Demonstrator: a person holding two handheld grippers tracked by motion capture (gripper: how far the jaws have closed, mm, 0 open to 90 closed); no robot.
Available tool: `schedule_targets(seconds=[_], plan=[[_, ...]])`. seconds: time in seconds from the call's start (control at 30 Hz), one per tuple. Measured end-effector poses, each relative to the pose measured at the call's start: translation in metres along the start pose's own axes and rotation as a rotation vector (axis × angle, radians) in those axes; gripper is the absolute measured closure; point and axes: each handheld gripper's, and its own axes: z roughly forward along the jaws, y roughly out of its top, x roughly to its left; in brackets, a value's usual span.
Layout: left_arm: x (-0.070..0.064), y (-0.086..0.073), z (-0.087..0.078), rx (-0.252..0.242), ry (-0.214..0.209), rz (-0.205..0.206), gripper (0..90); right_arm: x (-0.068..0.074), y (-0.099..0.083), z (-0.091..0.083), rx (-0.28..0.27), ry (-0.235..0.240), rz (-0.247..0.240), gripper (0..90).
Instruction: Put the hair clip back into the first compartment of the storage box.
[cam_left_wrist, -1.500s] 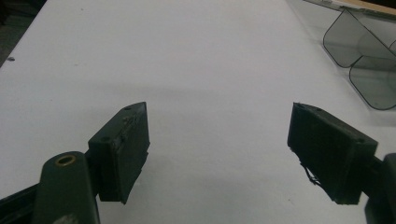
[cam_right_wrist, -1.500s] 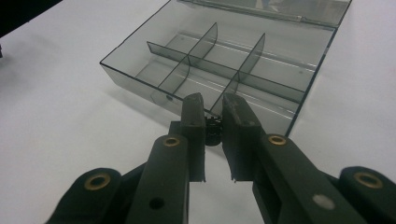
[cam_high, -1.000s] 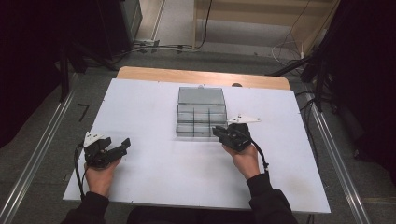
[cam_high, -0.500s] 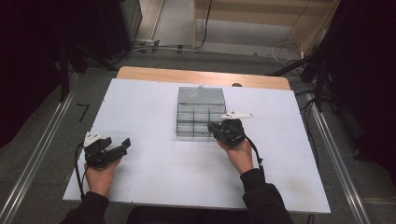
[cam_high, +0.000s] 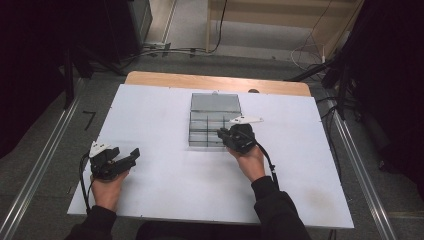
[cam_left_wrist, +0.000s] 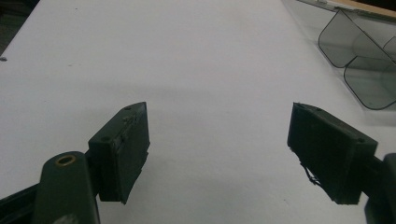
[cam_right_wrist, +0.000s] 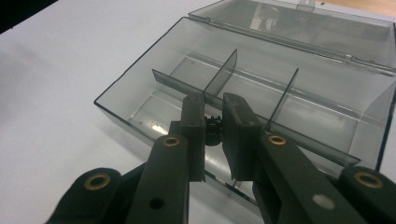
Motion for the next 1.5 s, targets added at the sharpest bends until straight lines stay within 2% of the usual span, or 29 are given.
schedule_targets(seconds=[0.77,1.23,1.5], plan=[[-0.001,0.000,0.000,0.005,-0.007,0.006,21.9,0.007,0.020,0.025,-0.002,-0.008,0.010,76.8],[-0.001,0.000,0.000,0.000,-0.010,0.000,22.0,0.014,0.033,0.041,-0.001,-0.015,-0.001,76.8],[0.000,0.000,-0.001,0.000,-0.011,0.002,22.0,0.014,0.038,0.052,0.015,-0.024,0.001,76.8]])
